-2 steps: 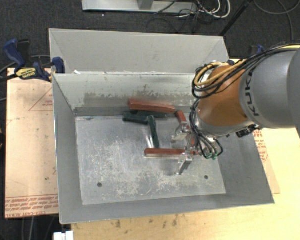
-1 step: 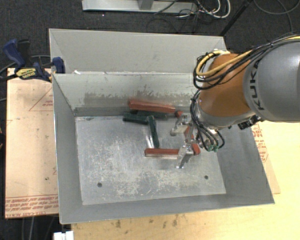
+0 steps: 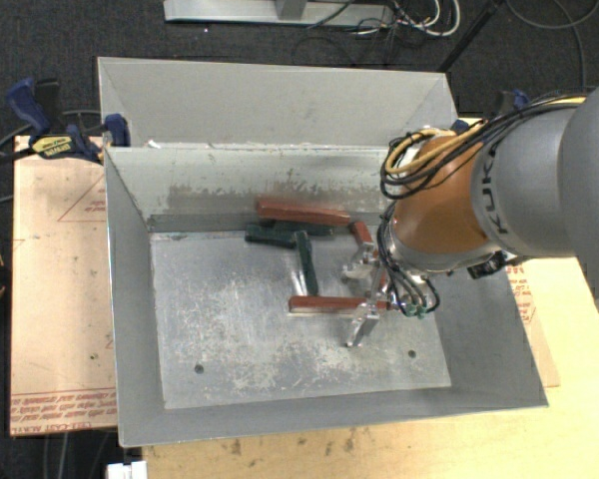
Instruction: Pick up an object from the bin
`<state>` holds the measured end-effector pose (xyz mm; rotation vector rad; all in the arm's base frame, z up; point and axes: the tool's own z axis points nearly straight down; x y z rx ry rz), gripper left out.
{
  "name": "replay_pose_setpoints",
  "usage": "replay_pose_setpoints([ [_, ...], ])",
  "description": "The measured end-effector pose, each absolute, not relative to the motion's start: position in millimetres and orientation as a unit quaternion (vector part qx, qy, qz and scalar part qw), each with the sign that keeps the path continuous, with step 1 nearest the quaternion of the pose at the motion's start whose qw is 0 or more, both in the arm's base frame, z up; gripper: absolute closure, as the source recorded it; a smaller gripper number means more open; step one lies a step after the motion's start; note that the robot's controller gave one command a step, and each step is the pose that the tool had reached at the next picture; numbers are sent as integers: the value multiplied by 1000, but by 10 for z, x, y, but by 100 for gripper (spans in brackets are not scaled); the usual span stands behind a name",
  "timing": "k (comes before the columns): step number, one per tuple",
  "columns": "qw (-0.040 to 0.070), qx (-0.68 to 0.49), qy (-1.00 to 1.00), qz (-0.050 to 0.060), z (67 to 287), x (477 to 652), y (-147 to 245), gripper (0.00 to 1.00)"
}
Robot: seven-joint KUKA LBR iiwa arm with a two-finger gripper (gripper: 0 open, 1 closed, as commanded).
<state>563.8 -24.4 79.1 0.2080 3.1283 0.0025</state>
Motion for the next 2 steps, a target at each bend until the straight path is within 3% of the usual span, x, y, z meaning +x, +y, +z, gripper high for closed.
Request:
replay_pose_setpoints([
  [1, 17, 70, 997, 3, 661, 5788, -269, 100],
  [2, 18, 70, 997, 3, 667, 5784, -269, 100],
])
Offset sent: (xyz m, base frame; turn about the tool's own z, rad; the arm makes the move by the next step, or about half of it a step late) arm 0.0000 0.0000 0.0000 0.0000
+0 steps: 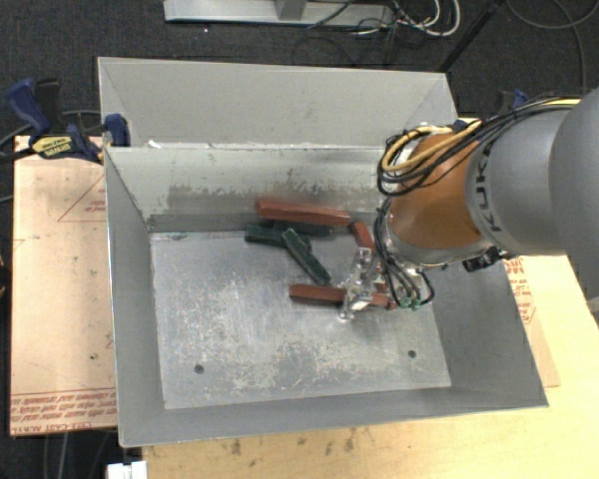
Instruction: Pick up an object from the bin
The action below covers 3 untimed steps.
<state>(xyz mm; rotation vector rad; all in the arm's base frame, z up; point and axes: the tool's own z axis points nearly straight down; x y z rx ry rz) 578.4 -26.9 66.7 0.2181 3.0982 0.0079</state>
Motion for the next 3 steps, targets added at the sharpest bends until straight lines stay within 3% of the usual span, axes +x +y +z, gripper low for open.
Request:
replay_pose_setpoints([
  [1, 16, 70, 997, 2, 709, 5783, -268, 100],
  [3, 4, 70, 998, 1, 1004, 5751, -269, 100],
])
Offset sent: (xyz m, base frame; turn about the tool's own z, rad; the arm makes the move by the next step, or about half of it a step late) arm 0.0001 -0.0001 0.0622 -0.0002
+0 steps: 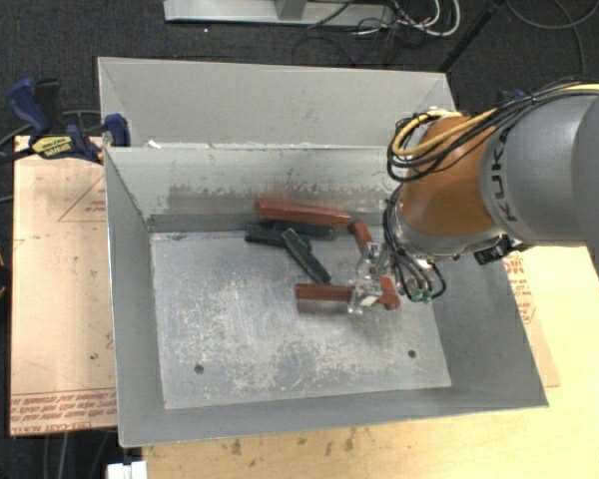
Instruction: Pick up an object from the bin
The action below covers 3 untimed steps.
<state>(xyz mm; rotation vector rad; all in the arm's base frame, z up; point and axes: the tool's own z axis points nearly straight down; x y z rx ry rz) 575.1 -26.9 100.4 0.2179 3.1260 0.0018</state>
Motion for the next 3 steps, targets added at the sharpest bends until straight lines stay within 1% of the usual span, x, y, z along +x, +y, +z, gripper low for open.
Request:
replay_pose_setpoints([
  [3, 0, 69, 998, 1, 1285, 5744, -266, 100],
])
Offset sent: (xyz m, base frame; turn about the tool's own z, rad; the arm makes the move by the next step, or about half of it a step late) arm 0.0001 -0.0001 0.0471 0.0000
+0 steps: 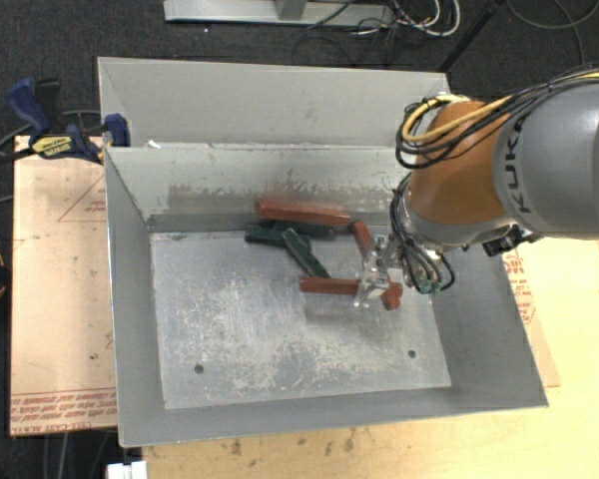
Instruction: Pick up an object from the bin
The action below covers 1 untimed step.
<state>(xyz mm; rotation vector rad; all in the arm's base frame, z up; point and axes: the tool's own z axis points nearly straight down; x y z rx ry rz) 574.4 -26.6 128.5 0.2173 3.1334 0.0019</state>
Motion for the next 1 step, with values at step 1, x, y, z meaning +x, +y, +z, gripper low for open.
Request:
replay_pose_setpoints([
  [1, 2, 69, 998, 1, 1376, 5754, -265, 100],
])
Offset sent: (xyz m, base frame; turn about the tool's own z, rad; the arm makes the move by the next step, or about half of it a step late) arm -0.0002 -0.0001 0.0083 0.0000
